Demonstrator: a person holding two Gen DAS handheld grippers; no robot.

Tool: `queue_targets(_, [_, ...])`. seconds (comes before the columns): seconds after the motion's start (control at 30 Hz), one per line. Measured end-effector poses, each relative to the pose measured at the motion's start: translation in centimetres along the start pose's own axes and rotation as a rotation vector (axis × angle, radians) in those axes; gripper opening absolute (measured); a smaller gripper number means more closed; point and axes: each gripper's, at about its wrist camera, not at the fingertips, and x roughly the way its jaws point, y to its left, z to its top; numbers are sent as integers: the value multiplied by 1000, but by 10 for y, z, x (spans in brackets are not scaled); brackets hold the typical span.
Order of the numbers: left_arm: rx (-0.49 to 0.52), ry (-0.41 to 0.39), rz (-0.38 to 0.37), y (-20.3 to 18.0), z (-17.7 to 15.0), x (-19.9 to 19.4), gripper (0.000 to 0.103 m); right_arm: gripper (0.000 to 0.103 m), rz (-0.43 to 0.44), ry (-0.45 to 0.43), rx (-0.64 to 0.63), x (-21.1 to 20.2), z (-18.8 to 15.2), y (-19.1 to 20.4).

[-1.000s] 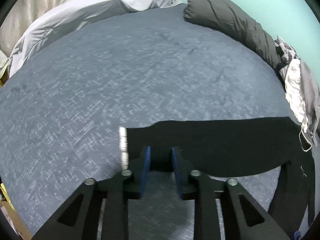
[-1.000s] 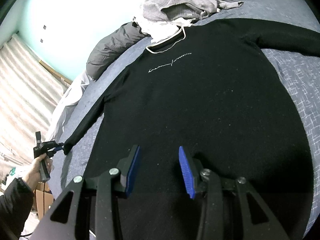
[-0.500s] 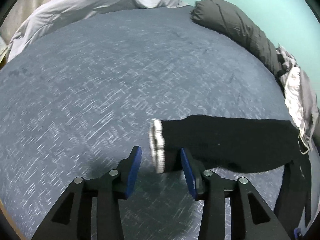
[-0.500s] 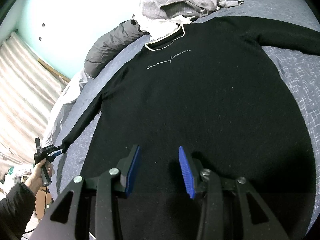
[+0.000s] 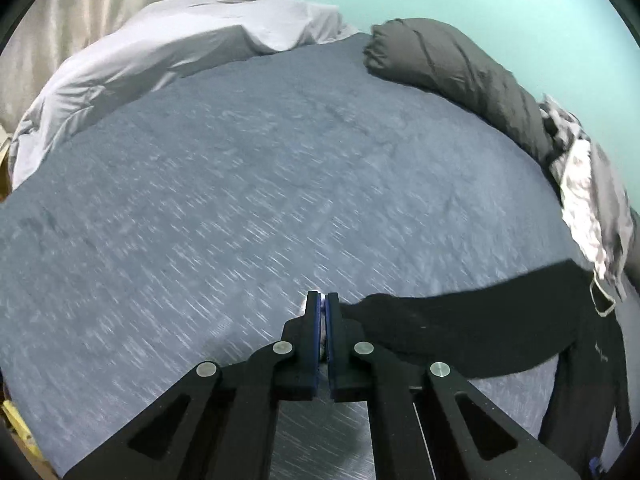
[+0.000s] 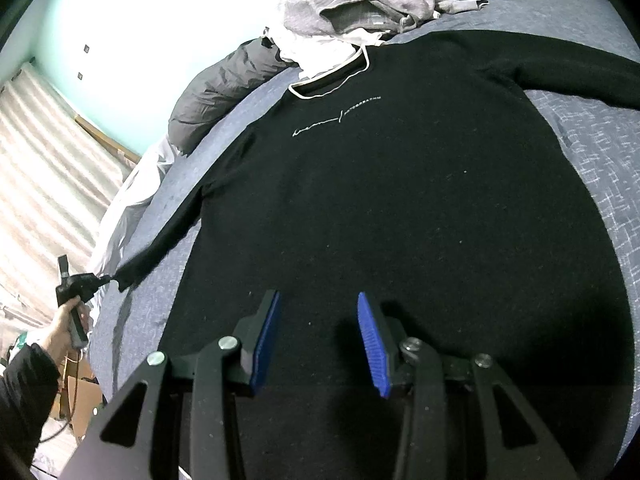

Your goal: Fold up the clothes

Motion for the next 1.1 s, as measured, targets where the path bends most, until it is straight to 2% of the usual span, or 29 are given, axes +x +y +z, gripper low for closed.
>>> queue_targets(0.2, [-7, 52, 26, 1, -5, 20, 3, 40, -4, 2, 1, 0, 0, 0])
queue_targets(0.33, [-60, 92, -32, 12, -18, 30, 8, 40, -5, 5, 0, 1, -1, 0])
queue_targets(0.37, [-56, 87, -34, 13, -21, 29, 18, 40, -4, 6, 1, 1, -1, 0])
queue_targets(0.4, [-58, 82, -43, 15, -25, 28, 35, 40, -4, 7, 1, 1, -1, 0])
queue_targets(0.47, [-77, 80, -75, 17, -30, 25, 46, 40, -4, 9, -3, 2, -1, 0])
queue_targets(0.57, [-87, 80, -111, 16, -38, 23, 46, 40, -4, 11, -6, 3, -2, 2])
queue_targets(0.8, [-68, 111, -121, 11, -48, 42, 45, 40, -8, 11, -4, 3, -2, 1])
queue_targets(0.83, [-60, 112, -121, 10, -49, 44, 40, 40, -9, 11, -3, 3, -2, 1])
queue_targets(0.9, [-44, 108, -106, 8, -47, 45, 18, 40, -10, 10, 0, 3, -2, 0])
queue_targets(0.93, [-41, 105, -105, 8, -45, 44, 13, 40, -10, 11, 1, 3, -2, 0])
queue_targets(1.0, [-35, 97, -99, 9, -40, 40, 9, 40, -9, 14, 2, 3, -3, -1])
queue_targets(1.1, [-28, 88, -102, 9, -29, 26, 7, 40, -6, 16, 0, 3, -3, 0])
